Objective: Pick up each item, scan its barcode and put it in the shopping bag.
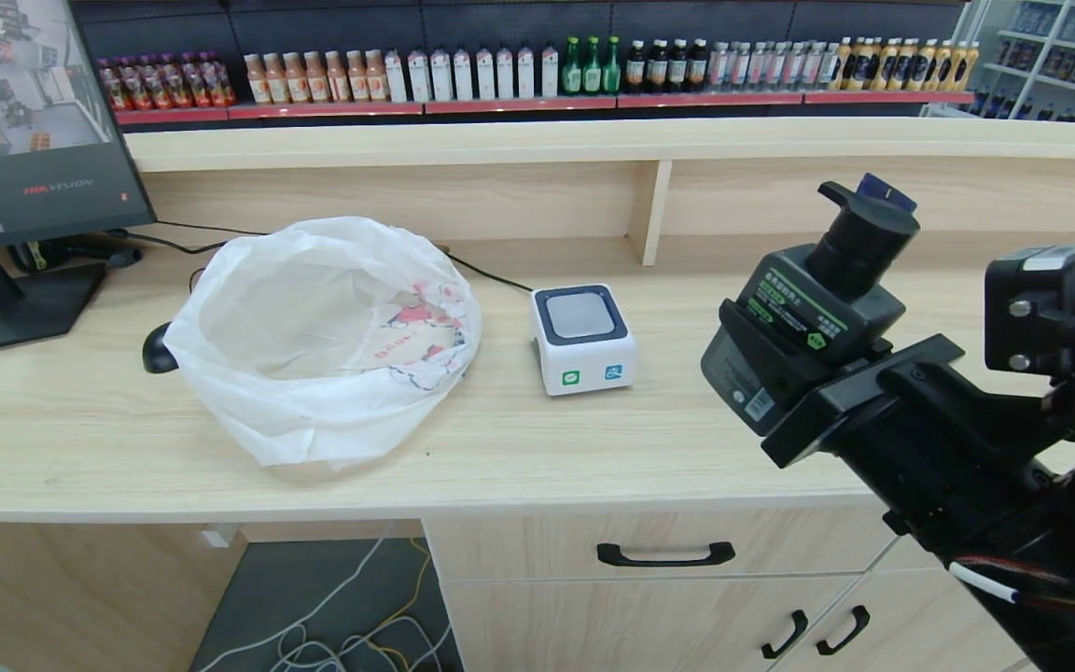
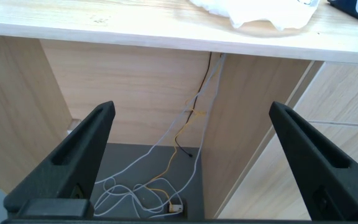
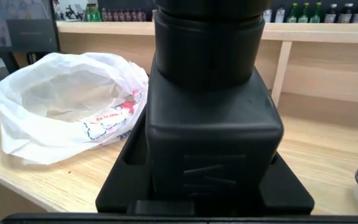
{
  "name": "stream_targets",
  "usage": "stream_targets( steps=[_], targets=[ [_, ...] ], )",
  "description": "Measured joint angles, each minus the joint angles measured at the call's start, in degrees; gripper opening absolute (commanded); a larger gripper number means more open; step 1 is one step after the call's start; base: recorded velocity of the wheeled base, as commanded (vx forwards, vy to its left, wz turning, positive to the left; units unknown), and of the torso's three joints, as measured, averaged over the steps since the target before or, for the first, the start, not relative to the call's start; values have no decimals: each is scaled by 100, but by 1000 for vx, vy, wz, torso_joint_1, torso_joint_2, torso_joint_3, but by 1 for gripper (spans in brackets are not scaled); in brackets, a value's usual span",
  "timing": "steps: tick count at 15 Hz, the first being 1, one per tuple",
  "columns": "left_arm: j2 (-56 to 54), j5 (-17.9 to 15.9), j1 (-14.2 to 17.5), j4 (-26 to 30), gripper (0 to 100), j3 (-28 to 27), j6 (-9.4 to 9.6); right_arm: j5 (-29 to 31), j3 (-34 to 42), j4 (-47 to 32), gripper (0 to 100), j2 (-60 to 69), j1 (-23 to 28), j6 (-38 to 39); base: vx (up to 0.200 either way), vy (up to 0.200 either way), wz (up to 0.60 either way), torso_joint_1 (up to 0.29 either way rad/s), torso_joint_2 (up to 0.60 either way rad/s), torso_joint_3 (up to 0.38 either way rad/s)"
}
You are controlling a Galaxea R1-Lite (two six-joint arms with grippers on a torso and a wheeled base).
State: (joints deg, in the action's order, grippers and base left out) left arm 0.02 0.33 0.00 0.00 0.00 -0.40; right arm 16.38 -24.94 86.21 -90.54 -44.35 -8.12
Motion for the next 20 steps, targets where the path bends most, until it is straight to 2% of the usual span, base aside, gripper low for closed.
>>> stream_targets(
  steps=[3,6,13,16,20],
  targets=[
    [0,-1,0,0,100,0,13,-13,-33,6,0,0,9,40,0,0,0,0,0,0],
    [0,-1,0,7,100,0,27,-11,-55,22,0,7,11,54,-200,0,0,9,4,1],
    [0,-1,5,0,100,0,18,0,-72,80,0,29,133,43,0,0,0,0,0,0],
    [0,-1,7,0,100,0,0,-13,-221,77,0,29,458,43,0,200,0,-1,1,2],
    [0,-1,2,2,100,0,-15,-24,-386,105,0,-6,541,33,0,200,0,7,2,1]
  ],
)
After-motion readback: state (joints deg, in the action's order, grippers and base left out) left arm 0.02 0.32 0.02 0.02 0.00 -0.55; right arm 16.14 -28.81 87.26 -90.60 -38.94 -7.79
